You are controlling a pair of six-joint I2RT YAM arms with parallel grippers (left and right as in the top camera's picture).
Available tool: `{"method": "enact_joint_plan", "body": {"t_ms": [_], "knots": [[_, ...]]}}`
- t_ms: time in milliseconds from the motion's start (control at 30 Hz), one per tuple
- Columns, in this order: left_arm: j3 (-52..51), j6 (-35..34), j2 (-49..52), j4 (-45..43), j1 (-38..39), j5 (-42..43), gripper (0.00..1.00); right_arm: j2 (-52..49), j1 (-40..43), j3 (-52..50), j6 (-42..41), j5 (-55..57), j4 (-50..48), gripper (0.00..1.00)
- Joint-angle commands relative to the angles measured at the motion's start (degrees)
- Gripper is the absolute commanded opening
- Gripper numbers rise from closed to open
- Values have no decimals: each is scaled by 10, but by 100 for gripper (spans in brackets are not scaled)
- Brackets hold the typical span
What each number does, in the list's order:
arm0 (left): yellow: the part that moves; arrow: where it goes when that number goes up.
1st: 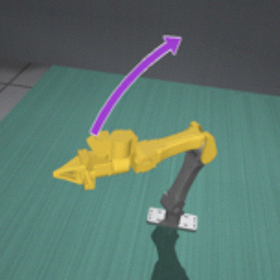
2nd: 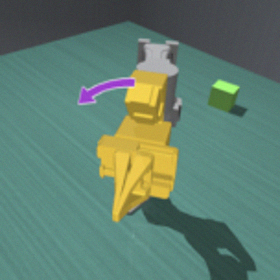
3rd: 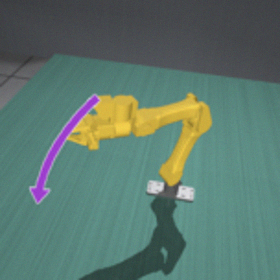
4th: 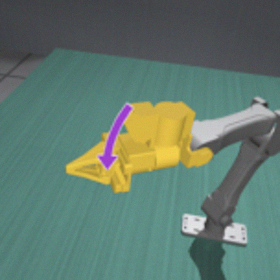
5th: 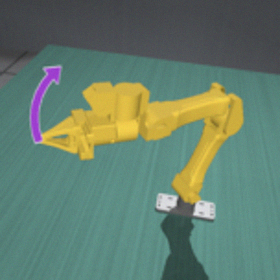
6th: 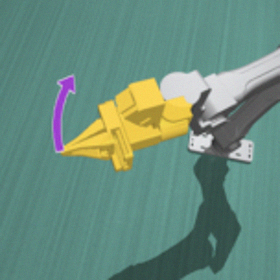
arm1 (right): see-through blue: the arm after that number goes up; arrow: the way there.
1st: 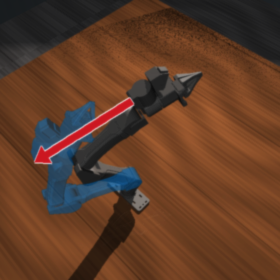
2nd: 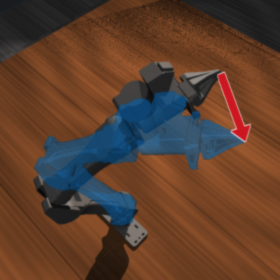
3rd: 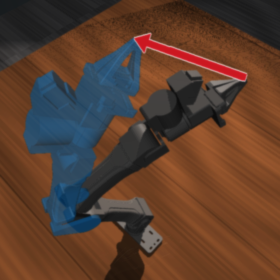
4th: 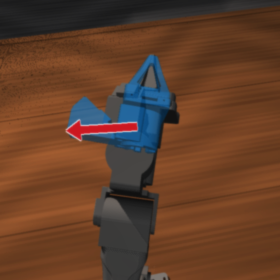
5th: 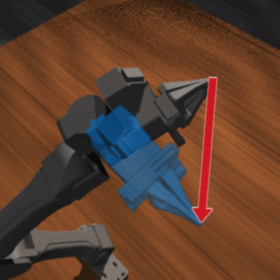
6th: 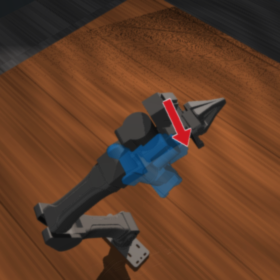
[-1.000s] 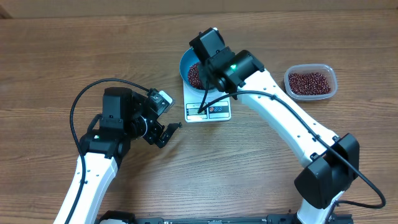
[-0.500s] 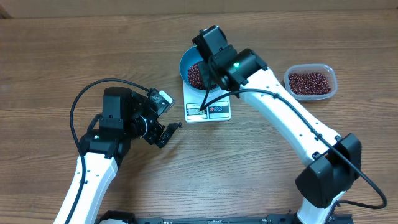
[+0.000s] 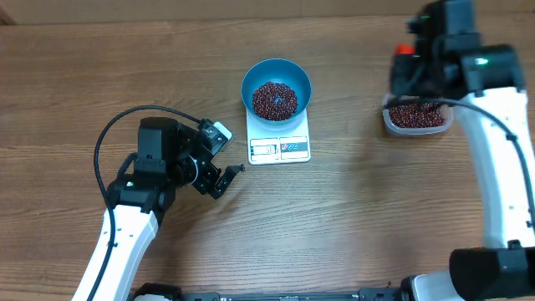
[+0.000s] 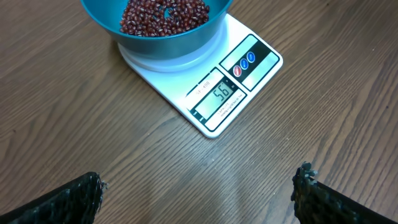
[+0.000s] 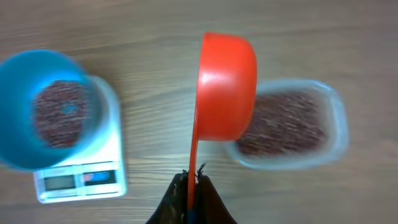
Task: Scoop item into bowl and weigh 150g on scale
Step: 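Bring the empty scoop back to the bean tub with the right gripper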
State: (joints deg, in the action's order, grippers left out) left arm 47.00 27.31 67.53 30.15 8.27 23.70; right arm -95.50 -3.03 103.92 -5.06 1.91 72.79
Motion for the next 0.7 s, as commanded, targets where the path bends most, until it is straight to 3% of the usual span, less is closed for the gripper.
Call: {"method": "enact_joint_plan", "body": {"t_ms": [0, 233, 667], "knots": [[0, -5, 0, -2, 1, -2, 100, 9, 50, 0, 22, -8, 12, 4], [0, -5, 0, -2, 1, -2, 100, 3, 82, -67, 26, -5, -12, 4], [0, -6, 0, -2, 1, -2, 100, -28, 82, -238, 26, -1, -170, 4]]}}
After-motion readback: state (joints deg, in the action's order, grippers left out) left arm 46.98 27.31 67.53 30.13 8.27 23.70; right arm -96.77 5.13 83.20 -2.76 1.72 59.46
